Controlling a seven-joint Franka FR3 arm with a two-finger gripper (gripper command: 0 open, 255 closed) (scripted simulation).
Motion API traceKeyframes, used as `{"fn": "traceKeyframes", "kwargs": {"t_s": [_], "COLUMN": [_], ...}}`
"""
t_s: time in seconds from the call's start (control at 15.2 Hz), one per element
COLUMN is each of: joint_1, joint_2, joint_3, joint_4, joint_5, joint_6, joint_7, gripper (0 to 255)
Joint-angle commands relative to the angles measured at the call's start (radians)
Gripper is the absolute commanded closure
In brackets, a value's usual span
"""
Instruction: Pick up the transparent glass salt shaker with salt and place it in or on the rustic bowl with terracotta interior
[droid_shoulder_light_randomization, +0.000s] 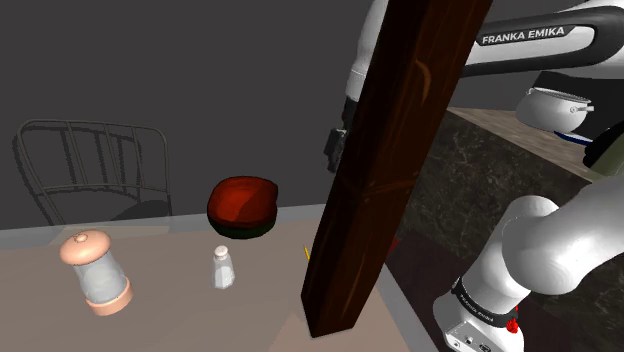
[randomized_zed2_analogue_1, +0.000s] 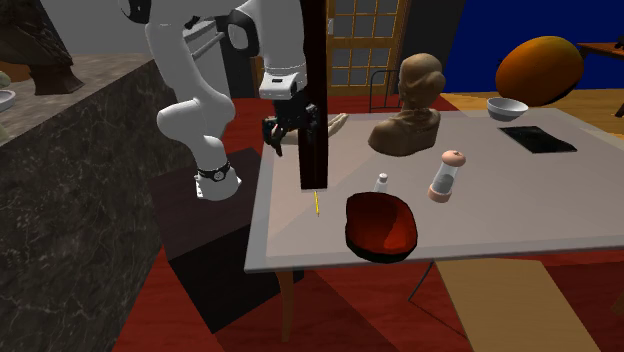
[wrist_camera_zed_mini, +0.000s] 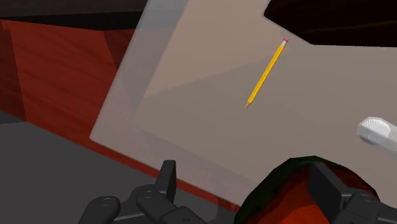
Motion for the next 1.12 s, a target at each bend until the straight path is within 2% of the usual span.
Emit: {"fn": "traceKeyframes", "kwargs": {"t_s": [0.0, 0.53, 1.06], "joint_1": [0.013, 0.053, 0.115], "joint_2": [0.057, 0.316, 0.611], "joint_3": [0.036, 0.150, 0.221], "joint_4": [0.022, 0.163, 0.376], "joint_5": [0.012, 0.004, -0.075], "joint_6": [0.030, 0.120, 0.162], "joint_7": [0.043, 0.202, 0.372], "gripper": [0, 0, 0]}}
